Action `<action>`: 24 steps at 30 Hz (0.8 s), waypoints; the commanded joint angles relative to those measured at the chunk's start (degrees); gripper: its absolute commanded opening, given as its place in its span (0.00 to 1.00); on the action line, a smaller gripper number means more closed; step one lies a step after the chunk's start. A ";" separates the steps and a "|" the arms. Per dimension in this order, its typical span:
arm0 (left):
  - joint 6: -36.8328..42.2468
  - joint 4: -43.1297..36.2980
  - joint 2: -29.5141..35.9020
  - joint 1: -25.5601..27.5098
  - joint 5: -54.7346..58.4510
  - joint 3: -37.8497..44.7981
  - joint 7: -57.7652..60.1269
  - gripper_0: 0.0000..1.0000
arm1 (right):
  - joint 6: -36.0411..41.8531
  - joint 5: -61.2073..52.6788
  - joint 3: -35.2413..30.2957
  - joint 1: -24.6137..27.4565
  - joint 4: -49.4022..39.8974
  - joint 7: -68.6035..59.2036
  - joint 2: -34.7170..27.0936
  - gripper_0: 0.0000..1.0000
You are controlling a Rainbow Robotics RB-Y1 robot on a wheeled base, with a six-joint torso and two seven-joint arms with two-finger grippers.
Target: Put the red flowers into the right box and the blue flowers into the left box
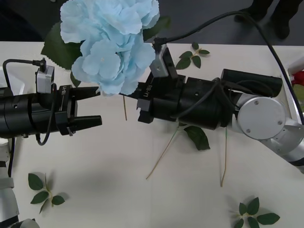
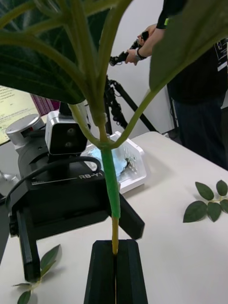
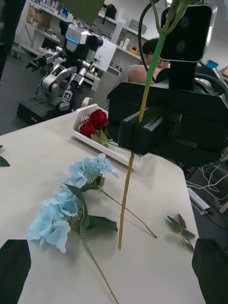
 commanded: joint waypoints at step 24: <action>-7.03 -1.44 -3.71 -1.37 -4.52 -8.63 -4.14 0.00 | -0.32 0.98 -0.01 -1.60 0.17 1.46 1.19 0.00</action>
